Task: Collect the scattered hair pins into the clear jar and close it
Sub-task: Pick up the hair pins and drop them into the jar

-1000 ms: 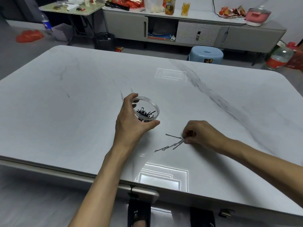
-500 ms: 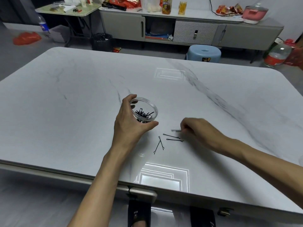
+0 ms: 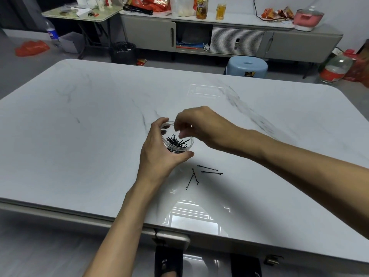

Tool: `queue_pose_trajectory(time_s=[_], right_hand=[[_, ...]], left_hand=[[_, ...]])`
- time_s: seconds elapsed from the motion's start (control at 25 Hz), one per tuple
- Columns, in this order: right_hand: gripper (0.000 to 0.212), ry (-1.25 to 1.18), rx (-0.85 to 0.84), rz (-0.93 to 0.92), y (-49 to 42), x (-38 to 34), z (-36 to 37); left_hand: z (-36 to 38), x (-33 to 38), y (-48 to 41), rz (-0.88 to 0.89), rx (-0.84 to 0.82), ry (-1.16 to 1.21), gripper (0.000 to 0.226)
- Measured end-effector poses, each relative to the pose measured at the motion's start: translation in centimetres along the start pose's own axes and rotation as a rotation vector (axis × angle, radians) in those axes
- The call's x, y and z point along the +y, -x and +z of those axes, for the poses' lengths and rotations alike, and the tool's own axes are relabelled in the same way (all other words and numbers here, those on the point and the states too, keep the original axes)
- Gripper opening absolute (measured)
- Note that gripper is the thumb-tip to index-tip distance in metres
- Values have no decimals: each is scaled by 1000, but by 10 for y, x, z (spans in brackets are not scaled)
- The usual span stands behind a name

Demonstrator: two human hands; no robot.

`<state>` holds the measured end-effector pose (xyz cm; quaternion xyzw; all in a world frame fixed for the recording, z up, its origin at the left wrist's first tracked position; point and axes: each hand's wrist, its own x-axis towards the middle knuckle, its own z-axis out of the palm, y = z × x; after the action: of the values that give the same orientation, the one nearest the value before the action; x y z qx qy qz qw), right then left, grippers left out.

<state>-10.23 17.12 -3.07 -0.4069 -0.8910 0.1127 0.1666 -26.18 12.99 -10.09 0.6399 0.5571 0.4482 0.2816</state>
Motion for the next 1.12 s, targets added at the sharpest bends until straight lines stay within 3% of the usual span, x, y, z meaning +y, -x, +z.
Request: queue_pose_trajectory(time_s=[0.12,0.16,0.28,0.36,0.48,0.6,0.68,0.76,0.88,0.96,1.12], right_hand=[[11,-246,237,244,17,18,8],[10,-248,219,328,27,27,13],[24,-50,-226,432,56,42,38],[24,-7,-313,474,71,45,59],[9,119,-119,465,82,44,76],[15,406,-155,317,85,40,89],[17,440,-189,310,87,39,88],[17,284,-81,403,82,39,77],[10,-100,257,586,60,37,48],[11,-241,370,520,40,28,28],[10,-292,126,250,10,-1,7]], left_hand=[[-3,-1,0,-8,14,8,95],[-4,-2,1,-14,20,12,94],[-7,-3,1,-24,36,17,93],[-6,-3,0,-28,37,20,93],[-6,-2,1,-28,37,14,93],[-4,-2,0,-27,35,11,92],[-4,-1,-1,-28,35,11,92],[-5,-2,-1,-31,38,10,93],[-4,-3,-1,-35,23,10,93],[-2,-1,0,-36,7,7,94],[0,1,1,-32,-5,26,94]])
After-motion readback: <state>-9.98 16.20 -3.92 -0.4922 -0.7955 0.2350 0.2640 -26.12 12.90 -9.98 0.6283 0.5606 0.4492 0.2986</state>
